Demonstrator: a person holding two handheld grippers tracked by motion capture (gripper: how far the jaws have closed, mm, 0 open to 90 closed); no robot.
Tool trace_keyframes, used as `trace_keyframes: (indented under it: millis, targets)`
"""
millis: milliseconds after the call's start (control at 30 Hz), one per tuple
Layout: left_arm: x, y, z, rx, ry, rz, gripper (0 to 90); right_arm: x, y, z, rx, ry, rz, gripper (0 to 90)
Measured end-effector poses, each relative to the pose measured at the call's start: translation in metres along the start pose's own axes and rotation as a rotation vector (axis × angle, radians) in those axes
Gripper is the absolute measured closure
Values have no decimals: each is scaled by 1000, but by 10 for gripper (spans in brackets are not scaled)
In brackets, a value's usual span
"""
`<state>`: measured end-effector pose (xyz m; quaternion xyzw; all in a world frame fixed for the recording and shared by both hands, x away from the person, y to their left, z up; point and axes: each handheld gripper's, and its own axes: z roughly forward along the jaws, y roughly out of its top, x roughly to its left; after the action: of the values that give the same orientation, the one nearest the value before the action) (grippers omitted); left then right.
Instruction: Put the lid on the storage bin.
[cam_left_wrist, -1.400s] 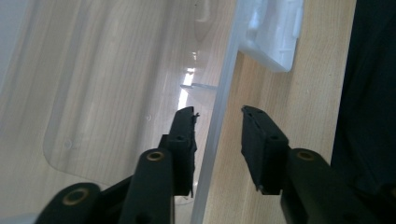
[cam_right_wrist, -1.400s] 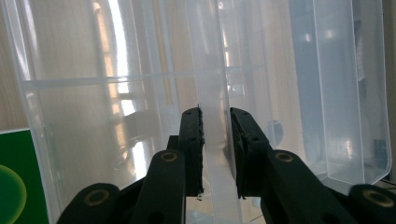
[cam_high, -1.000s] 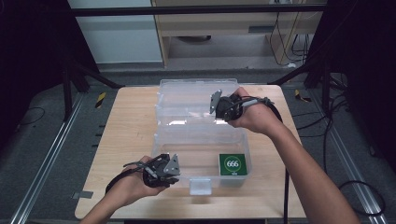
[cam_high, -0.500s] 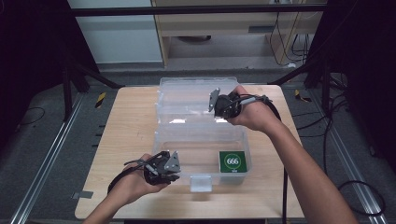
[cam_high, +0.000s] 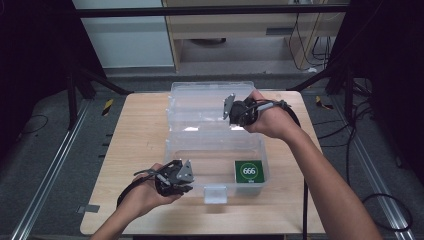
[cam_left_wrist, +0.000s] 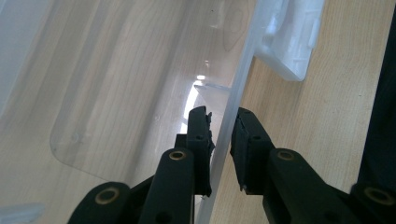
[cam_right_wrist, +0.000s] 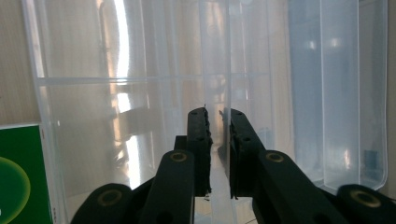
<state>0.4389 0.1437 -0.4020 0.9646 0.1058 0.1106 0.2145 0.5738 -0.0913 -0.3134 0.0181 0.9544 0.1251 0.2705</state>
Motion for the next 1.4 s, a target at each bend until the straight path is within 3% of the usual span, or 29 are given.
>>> trace_keyframes:
  millis: [200, 533, 1400]
  targets:
    - [-3, 0, 1, 1, 30, -10, 767, 2, 1, -5, -7, 14, -15, 846]
    - [-4, 1, 1, 6, 39, -7, 765, 7, 1, -10, -23, 11, -14, 858]
    - [-8, 1, 2, 3, 63, -15, 756, 44, -1, -36, -85, -60, -40, 851]
